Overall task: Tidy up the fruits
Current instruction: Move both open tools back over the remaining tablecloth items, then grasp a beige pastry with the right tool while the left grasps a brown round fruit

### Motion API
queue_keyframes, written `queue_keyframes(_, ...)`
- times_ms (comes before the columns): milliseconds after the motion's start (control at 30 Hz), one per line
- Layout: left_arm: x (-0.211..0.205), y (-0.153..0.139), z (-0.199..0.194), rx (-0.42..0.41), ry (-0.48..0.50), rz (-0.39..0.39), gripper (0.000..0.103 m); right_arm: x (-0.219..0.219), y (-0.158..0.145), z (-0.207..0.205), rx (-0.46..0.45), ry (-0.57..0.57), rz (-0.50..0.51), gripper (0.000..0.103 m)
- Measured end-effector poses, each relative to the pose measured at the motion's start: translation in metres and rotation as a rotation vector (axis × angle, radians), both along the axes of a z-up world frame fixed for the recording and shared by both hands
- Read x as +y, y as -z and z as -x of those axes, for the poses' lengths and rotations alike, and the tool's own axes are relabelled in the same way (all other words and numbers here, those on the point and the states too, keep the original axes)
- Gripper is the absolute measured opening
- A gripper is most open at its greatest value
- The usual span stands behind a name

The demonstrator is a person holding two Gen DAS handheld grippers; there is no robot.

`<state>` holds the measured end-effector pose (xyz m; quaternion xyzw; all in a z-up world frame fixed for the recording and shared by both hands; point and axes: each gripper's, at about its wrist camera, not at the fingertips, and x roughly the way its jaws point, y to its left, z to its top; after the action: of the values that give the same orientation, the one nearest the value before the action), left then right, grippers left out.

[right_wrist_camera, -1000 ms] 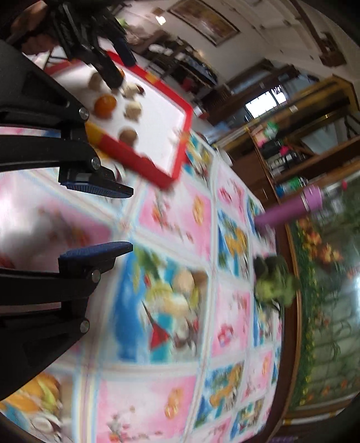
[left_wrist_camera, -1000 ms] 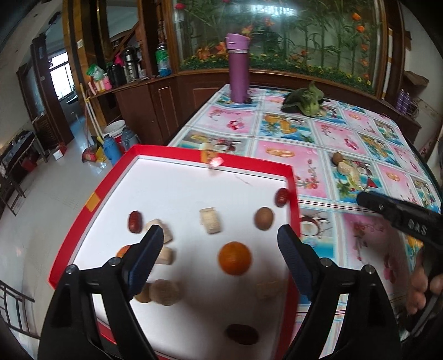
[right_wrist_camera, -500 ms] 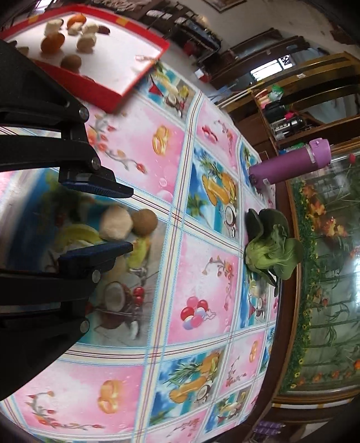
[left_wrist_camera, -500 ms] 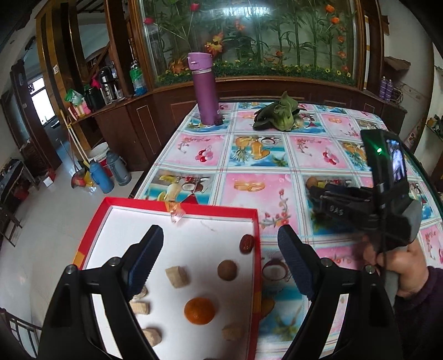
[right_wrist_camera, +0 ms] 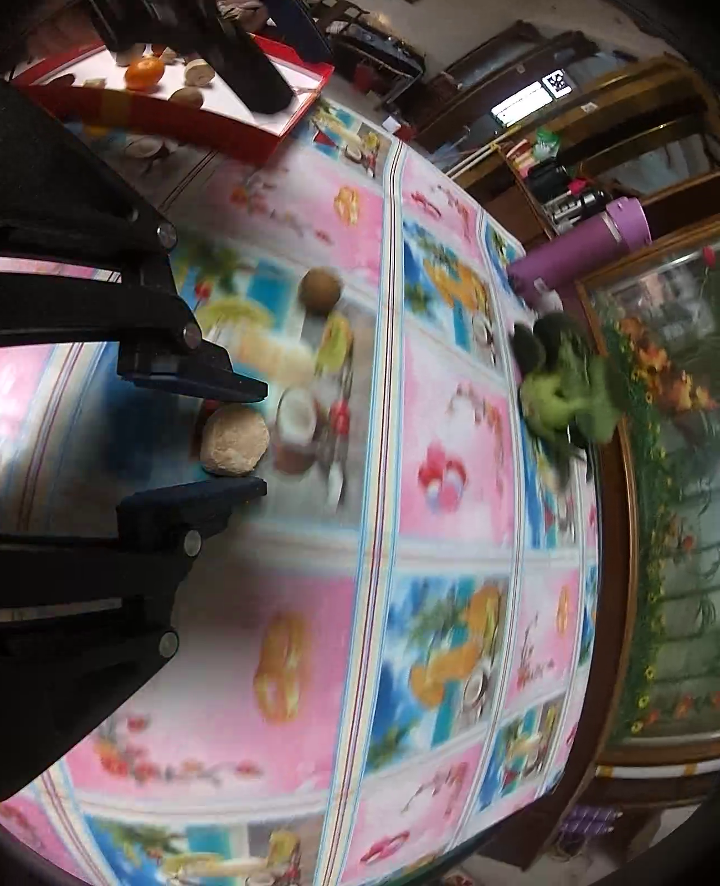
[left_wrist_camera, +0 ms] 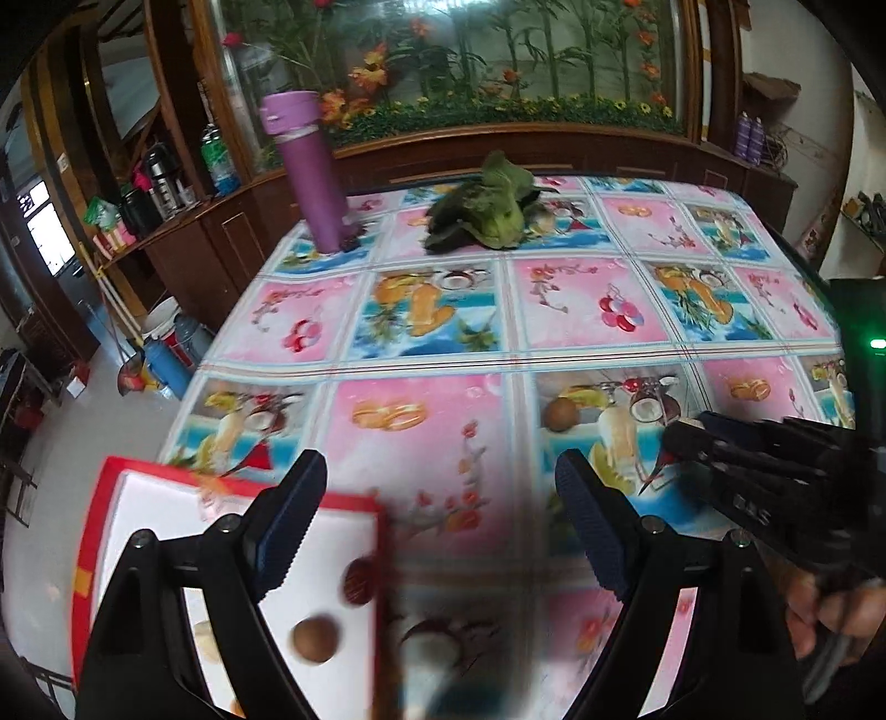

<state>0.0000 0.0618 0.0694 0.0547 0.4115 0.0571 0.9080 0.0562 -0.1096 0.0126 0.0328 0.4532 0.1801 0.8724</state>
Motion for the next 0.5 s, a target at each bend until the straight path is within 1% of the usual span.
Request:
queue_keyframes(100, -0.019, 0.016, -0.018, 0.005, 0.034, -0.022, 0.085, -0.006, -0.001, 0.001, 0.012, -0.003, -0.003, 0.026)
queue_keyframes(167, -0.023, 0.024, -0.028, 0.008, 0.04, -0.023, 0.085, -0.005, -0.001, 0.001, 0.015, -0.007, 0.001, 0.027)
queue_keyframes(300, -0.021, 0.039, -0.05, 0.041, 0.017, 0.022, 0.085, -0.004, -0.001, 0.001, 0.014, -0.009, 0.008, 0.027)
queue_keyframes(367, -0.023, 0.045, -0.056, 0.058, 0.02, 0.036, 0.079, -0.004, -0.001, 0.001, 0.013, -0.01, 0.009, 0.027)
queue_keyframes(400, -0.024, 0.047, -0.058, 0.065, 0.024, 0.041, 0.079, -0.003, -0.001, 0.001, 0.012, -0.009, 0.01, 0.027)
queue_keyframes(500, -0.028, 0.053, -0.064, 0.085, 0.034, 0.057, 0.067, -0.003, 0.0, 0.0, 0.009, -0.007, 0.009, 0.027)
